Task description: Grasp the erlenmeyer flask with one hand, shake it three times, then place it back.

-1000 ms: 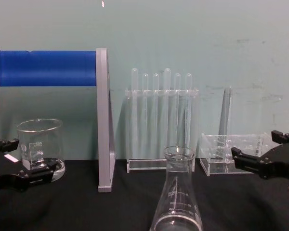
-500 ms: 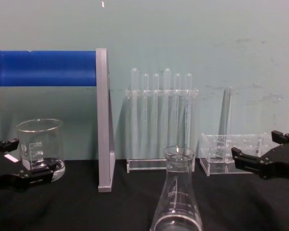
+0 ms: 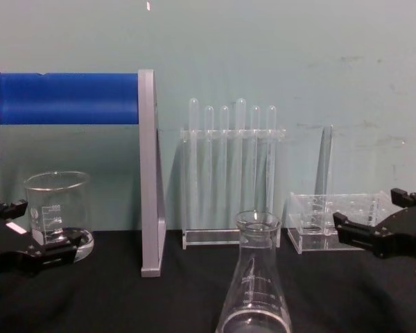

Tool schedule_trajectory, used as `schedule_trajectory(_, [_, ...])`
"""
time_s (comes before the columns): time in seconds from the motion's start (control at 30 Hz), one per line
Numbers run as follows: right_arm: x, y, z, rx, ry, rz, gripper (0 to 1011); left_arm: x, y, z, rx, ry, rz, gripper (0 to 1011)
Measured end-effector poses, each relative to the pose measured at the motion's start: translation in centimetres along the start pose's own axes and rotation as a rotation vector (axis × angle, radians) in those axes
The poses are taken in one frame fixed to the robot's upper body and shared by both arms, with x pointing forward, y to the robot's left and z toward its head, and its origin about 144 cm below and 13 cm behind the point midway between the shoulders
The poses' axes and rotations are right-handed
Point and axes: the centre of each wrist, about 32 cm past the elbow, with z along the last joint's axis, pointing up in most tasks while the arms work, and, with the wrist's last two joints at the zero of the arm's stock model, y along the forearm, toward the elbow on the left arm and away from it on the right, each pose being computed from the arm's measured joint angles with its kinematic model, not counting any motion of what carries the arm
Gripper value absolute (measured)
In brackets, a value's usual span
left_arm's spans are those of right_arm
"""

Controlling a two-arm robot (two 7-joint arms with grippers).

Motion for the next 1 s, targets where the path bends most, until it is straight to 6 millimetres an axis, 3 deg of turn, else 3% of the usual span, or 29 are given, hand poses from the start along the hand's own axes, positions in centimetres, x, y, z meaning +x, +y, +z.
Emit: schedule_trajectory(1.0, [0.00, 0.00, 0.00, 0.000, 0.000, 0.000, 1002, 0.00, 0.00, 0.00, 0.000, 0.000, 0.000, 1001])
